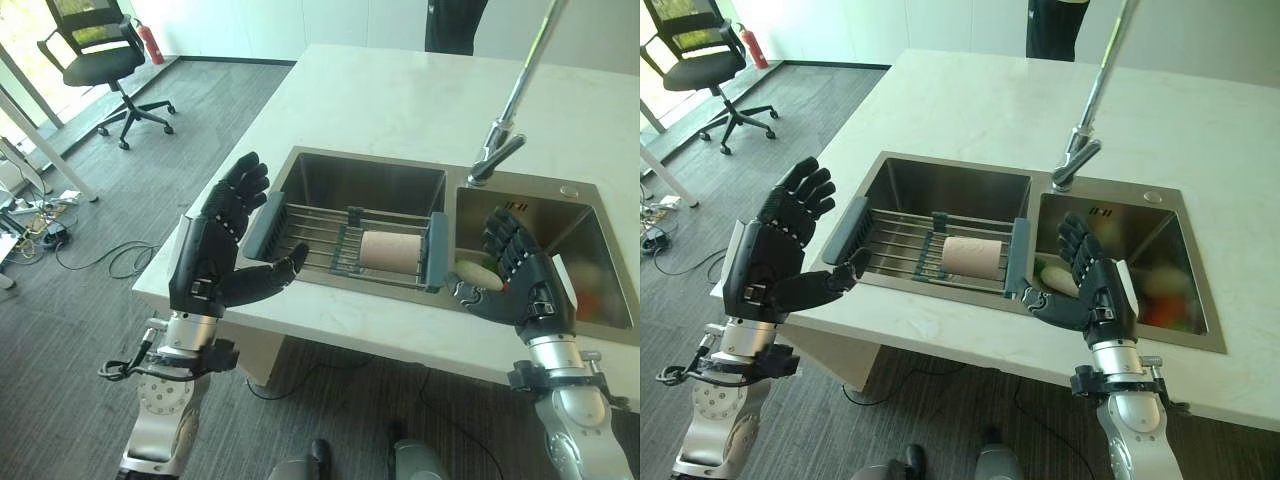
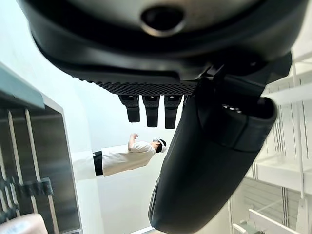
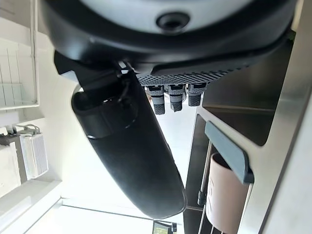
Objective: Place the dishes in the dishwasher.
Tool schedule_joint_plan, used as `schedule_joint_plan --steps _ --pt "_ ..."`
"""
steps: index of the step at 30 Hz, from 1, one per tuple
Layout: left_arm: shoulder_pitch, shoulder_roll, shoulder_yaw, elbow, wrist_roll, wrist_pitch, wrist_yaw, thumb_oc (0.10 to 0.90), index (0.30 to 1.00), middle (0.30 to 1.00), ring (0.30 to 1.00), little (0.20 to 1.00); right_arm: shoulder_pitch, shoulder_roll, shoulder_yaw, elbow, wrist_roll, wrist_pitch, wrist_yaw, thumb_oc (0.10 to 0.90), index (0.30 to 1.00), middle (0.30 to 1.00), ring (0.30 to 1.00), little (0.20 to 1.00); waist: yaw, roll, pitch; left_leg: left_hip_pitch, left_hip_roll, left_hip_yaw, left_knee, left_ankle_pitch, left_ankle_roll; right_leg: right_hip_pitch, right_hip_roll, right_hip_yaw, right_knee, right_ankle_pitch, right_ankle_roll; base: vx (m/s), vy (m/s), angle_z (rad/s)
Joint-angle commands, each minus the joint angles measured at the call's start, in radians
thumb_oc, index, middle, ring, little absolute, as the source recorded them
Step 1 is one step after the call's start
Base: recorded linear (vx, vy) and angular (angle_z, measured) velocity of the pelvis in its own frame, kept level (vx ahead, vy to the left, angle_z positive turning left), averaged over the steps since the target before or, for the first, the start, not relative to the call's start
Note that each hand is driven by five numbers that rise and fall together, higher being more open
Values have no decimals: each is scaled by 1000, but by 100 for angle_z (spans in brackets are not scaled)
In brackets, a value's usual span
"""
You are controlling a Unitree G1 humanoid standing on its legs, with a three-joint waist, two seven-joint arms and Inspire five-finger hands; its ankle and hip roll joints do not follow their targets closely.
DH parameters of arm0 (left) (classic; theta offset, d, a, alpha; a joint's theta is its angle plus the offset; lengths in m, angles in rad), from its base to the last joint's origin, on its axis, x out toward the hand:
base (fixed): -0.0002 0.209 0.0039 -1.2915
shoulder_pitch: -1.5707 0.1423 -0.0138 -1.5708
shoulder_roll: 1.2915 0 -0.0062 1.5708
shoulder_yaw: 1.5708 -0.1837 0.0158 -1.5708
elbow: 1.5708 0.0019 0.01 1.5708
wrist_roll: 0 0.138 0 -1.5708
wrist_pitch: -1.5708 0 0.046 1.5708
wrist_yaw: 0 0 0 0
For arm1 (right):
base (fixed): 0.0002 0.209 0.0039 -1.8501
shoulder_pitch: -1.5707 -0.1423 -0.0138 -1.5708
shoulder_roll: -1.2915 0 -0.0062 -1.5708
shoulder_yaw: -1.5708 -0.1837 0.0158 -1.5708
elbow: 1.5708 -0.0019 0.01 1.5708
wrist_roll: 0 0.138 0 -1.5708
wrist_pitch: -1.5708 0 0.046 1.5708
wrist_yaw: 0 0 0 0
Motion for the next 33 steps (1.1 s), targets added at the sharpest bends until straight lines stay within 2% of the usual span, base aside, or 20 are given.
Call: schedule_joint_plan --steps 1,5,7,8,10,14,16,18,20,21,27,28,30,33 --pt "-79 43 44 -84 2 -50 15 800 900 900 900 900 -123 -45 -47 -103 -26 -94 -17 800 900 900 900 900 3 15 -42 70 62 -70 -8 -149 -57 57 29 -16 78 -125 55 19 177 -17" --pt "-87 53 38 -97 -3 -24 -28 800 900 900 900 900 -102 -47 -51 -105 -12 -101 -5 800 900 900 900 900 -4 13 -41 82 62 -58 -8 -153 -38 84 44 -24 78 -108 56 44 83 -30" --pt "-88 64 36 -100 23 -34 -37 800 900 900 900 900 -109 -43 -45 -92 -6 -111 12 800 900 900 900 900 1 10 -37 92 77 -28 -8 -154 -39 95 52 -83 78 -99 55 21 -38 -24" --pt "-90 73 39 -107 31 -41 -35 800 900 900 900 900 -118 -40 -39 -89 -2 -114 23 800 900 900 900 900 9 5 -34 97 83 -5 -8 -159 -45 85 39 -119 78 -100 57 -13 -102 -42" --pt "-112 93 39 -112 53 -41 -35 800 900 900 900 900 -148 -37 -21 -67 -11 -121 24 800 900 900 900 900 23 -1 -35 100 92 25 -8 -160 -54 82 21 -139 78 -124 50 4 -132 -82" --pt "-172 150 32 -103 98 -25 2 800 900 900 900 900 -208 -73 1 -48 -13 -96 -2 800 900 900 900 900 23 5 -58 121 102 50 -8 -159 -72 87 31 -118 78 -149 36 71 -150 -42" --pt "-201 183 39 -89 125 -7 -34 800 900 900 900 900 -219 -82 1 -53 -13 -76 3 800 900 900 900 900 13 13 -68 133 109 61 -8 -158 -77 94 41 -110 78 -158 28 92 -77 -23" --pt "-245 232 26 -73 156 21 -39 800 900 900 900 900 -220 -93 1 -48 -12 -64 17 800 900 900 900 900 -6 25 -78 145 118 77 -8 -157 -82 99 48 -106 78 -164 25 119 -68 -22" --pt "-333 314 19 -14 144 40 -61 800 900 900 900 900 -215 -113 -4 -47 -10 -48 44 800 900 900 900 900 -39 44 -93 158 129 95 -8 -155 -89 103 59 -93 78 -171 21 126 -49 -25" --pt "-344 323 15 -7 143 46 -68 800 900 900 900 900 -216 -116 -5 -47 -7 -46 47 800 900 900 900 900 -43 46 -94 159 130 98 -8 -155 -91 103 60 -91 78 -171 21 92 -15 -21" --pt "-441 422 -27 107 110 158 -126 800 900 900 900 900 -216 -161 -24 -38 15 -24 86 800 900 900 900 900 -85 75 -107 175 138 124 -8 -158 -100 103 70 -70 78 -176 20 73 25 -18" --pt "-472 451 -57 190 110 188 -147 800 900 900 900 900 -218 -174 -26 -30 17 -19 103 800 900 900 900 900 -101 87 -112 181 138 137 -8 -159 -101 102 73 -61 78 -176 22 78 66 -8" --pt "-491 460 -78 240 118 178 -148 800 900 900 900 900 -221 -180 -24 -26 18 -18 111 800 900 900 900 900 -108 92 -114 184 138 145 -8 -160 -101 101 73 -58 78 -174 23 48 57 -14" --pt "-518 471 -112 292 134 209 -160 800 900 900 900 900 -221 -194 -30 -25 18 -12 127 800 900 900 900 900 -116 96 -116 185 136 153 -8 -161 -100 97 76 -48 78 -173 25 37 58 -11"
